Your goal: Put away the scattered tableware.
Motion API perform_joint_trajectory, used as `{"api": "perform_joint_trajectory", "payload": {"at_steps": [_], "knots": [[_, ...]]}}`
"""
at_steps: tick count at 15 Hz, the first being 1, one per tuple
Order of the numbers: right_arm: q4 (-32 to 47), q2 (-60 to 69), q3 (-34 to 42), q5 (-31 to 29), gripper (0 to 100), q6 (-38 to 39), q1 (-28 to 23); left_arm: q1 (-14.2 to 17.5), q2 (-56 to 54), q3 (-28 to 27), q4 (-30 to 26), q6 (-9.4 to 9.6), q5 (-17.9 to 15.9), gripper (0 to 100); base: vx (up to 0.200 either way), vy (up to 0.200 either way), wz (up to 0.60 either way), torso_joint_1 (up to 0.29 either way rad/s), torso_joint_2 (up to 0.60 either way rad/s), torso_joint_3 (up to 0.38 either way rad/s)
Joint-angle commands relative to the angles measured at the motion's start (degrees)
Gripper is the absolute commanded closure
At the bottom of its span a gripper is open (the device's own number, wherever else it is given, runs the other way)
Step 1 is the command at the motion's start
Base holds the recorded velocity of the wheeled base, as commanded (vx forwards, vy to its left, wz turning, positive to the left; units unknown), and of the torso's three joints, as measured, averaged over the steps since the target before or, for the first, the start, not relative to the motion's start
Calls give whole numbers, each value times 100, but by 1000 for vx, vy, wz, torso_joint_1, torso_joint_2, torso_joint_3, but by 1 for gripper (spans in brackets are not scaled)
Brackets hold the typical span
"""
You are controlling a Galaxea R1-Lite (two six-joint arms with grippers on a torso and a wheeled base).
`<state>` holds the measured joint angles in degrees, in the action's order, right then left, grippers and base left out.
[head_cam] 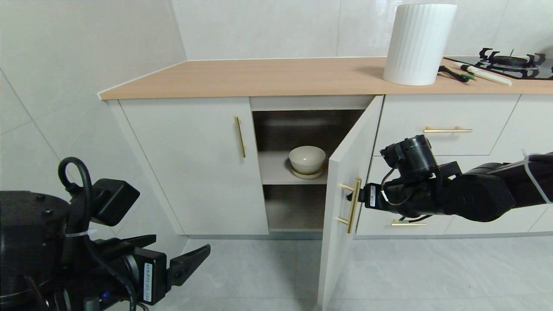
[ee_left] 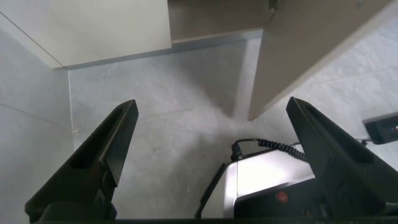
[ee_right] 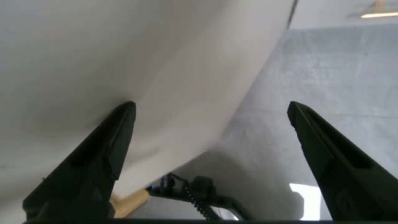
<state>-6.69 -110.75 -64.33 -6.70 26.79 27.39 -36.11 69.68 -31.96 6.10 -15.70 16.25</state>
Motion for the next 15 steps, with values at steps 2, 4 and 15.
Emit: {"api": "perform_joint_trajectory", "payload": {"at_steps": [2,4,15], "knots": [[-201,-254,-36,29,0,1,-6,-10,160,41,-3,41,1,0,0,0,0,0,0,0],[-201,-254,-36,20,0,1,-6,-10,204,41,-12,58,1,0,0,0,0,0,0,0],[-851,-614,-62,-50,0,318,29,-1,362,15,-47,67,10,0,145,0,0,1,3,2]]}}
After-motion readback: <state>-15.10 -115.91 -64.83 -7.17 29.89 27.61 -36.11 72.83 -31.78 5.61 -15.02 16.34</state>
